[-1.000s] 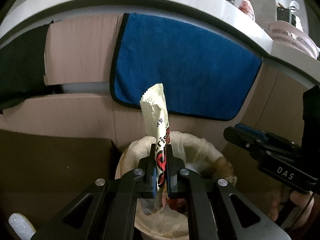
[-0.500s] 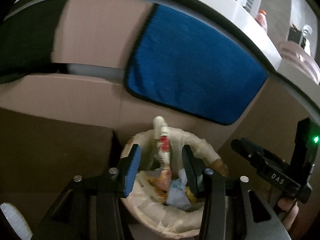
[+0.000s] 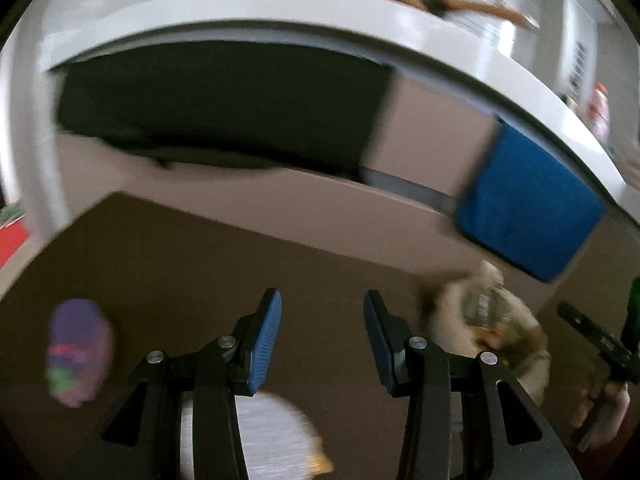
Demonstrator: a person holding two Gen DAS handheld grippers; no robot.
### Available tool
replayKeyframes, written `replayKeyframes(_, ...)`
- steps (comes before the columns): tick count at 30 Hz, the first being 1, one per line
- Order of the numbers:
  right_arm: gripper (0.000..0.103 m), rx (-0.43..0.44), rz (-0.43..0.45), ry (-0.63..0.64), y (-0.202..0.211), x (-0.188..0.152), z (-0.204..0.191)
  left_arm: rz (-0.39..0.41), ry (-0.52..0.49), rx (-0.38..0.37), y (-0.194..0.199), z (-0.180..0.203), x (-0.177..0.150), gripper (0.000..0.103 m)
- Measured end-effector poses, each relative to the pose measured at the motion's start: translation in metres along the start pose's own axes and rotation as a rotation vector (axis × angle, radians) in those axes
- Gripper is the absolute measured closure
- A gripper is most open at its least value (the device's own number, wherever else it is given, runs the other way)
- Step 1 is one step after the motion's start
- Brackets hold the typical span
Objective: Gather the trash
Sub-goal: 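Move both tools back over the table toward the sponge and glitter pad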
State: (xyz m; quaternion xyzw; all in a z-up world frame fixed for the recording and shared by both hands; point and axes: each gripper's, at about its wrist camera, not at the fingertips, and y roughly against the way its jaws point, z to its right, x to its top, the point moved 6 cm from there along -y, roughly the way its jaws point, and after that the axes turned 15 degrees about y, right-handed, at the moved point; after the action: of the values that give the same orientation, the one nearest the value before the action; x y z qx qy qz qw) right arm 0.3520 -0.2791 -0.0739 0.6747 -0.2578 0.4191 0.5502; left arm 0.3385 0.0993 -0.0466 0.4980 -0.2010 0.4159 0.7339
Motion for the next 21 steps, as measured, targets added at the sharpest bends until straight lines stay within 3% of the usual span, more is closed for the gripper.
replayKeyframes(8,0.043,0.160,-0.020,0.113,-0.019,0.011,-0.104,0.072,0.088,0.123,0.052,-0.105,0.021,0.059)
replayKeyframes(17,0.043,0.449,-0.183,0.254,-0.064,-0.018,-0.254,0.036,0.205,0.181,0.072,-0.203,0.000,0.059)
replayKeyframes(21,0.043,0.499,-0.256,0.276,-0.084,-0.034,-0.293,0.038,0.200,0.180,0.080,-0.222,-0.009,0.059)
